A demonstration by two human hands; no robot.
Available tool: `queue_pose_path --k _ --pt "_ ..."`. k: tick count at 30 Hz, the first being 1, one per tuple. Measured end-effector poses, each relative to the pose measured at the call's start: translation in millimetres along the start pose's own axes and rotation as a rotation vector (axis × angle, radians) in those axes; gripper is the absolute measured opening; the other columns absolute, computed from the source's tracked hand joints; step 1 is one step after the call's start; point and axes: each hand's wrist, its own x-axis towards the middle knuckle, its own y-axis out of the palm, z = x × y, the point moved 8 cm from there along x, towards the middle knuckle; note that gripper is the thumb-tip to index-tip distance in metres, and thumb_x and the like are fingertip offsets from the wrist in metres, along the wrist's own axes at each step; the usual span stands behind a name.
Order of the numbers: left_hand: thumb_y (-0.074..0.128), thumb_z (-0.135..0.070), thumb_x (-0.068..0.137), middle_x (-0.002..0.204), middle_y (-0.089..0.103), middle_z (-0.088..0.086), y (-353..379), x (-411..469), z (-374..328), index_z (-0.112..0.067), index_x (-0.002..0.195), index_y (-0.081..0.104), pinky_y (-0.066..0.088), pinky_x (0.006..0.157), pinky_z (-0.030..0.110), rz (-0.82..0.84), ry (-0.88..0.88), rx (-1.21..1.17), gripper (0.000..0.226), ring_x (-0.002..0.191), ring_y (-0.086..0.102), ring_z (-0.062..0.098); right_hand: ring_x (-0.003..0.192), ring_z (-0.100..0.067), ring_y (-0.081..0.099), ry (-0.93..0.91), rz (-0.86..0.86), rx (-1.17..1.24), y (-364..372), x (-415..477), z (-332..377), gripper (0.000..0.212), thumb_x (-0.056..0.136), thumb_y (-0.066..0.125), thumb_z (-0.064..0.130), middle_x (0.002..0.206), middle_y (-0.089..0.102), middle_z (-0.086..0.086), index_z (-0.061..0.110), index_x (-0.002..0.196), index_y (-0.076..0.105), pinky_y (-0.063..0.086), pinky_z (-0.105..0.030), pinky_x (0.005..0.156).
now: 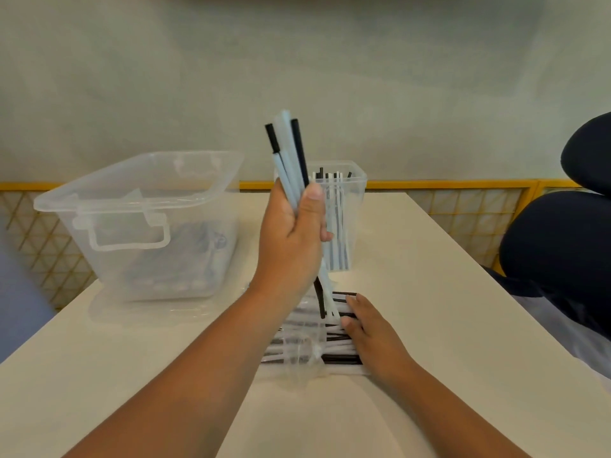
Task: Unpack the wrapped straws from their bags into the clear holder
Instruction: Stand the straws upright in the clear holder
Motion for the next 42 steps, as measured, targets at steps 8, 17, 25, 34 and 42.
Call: queue_pose_path --k 8,17,25,34,42 --pt "0.036 -0.023 0.100 0.061 0.038 -0.003 -30 12 -2 -0.021 0.081 0.041 0.042 0.050 0.022 -0.173 -0.022 -0.113 0.020 0.049 0.038 0.006 0.129 -0.009 0.036 0.107 0.038 0.054 -7 4 0 0.041 0.100 0.037 0.023 0.131 0.042 0.006 0.013 0.140 0.037 0.019 0.003 0.082" --pt "0.036 -0.023 0.099 0.062 0.041 -0.001 -38 11 31 -0.023 0.084 0.044 0.042 0.050 0.012 -0.094 -0.051 0.061 0.017 0.049 0.043 0.001 0.141 -0.012 0.023 0.121 -0.055 0.082 -28 22 15 0.043 0.098 0.040 0.032 0.153 0.029 0.001 0.021 0.139 0.041 0.015 -0.022 0.111" --pt "0.042 -0.025 0.097 0.067 0.050 -0.008 -20 -6 71 -0.030 0.094 0.050 0.047 0.061 0.015 0.106 -0.112 0.206 0.010 0.058 0.051 -0.004 0.132 -0.007 0.036 -0.103 -0.101 0.170 -57 41 88 0.043 0.094 0.047 0.035 0.144 0.043 0.005 0.023 0.136 0.045 0.024 -0.016 0.100" --pt "0.040 -0.005 0.097 0.067 0.054 -0.013 -4 -20 105 -0.003 0.117 0.053 0.046 0.060 0.010 0.266 -0.270 0.207 0.024 0.059 0.051 -0.004 0.088 -0.012 0.062 -0.208 0.091 0.095 -38 59 148 0.017 0.083 0.067 0.029 0.091 0.065 0.005 0.026 0.098 0.058 0.053 -0.029 0.079" --pt "0.047 -0.024 0.096 0.069 0.060 -0.008 -6 -36 140 -0.022 0.079 0.055 0.042 0.070 0.016 0.465 -0.506 0.276 0.019 0.062 0.054 -0.004 0.059 0.000 0.057 -0.166 0.203 0.172 -40 75 144 0.015 0.089 0.061 0.023 0.077 0.063 0.007 0.014 0.100 0.062 0.045 -0.012 0.053"
